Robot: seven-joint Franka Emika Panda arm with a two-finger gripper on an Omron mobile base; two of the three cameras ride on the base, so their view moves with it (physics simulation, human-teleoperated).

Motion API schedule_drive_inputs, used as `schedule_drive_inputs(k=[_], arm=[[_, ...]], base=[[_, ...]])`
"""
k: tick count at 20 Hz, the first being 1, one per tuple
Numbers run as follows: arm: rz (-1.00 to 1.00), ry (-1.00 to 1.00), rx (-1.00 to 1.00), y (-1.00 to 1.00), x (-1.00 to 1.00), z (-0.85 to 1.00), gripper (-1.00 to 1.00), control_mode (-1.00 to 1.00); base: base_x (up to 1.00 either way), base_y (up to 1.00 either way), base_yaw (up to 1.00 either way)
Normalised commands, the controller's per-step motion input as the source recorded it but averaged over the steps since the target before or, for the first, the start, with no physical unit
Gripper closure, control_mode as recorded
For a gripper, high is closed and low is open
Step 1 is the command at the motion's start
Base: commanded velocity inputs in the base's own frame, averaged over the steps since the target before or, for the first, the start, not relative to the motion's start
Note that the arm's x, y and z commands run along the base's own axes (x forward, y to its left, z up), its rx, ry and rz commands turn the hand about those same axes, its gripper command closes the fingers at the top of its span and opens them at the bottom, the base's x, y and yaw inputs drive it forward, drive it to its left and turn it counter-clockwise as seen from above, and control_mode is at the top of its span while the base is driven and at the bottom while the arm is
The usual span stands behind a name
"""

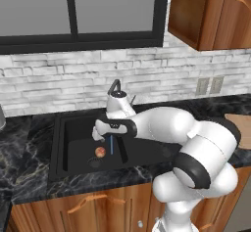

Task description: Pick the peach from the sink and place it on the cutting board to airdry. Then turn off the sink faucet.

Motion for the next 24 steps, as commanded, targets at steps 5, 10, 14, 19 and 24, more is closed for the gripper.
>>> schedule_drive_inputs(k=[5, 10, 14, 19, 24], arm=[[0.00, 0.00, 0.00, 0.06, 0.21, -0.29, -1.00, -1.00], [0.00, 0.00, 0.00, 0.00, 0.19, -0.23, -1.00, -1.00], [0.00, 0.00, 0.00, 0.03, 0.23, -0.24, -1.00, -1.00], [0.00, 0.00, 0.00, 0.02, 0.16, -0.20, -1.00, -1.00], [0.00, 0.00, -0.02, 0.03, 0.12, -0.15, -1.00, -1.00]], base=[[0.00, 0.00, 0.00], [0.00, 0.00, 0.00], [0.00, 0.00, 0.00], [0.00, 0.00, 0.00], [0.00, 0.00, 0.00]])
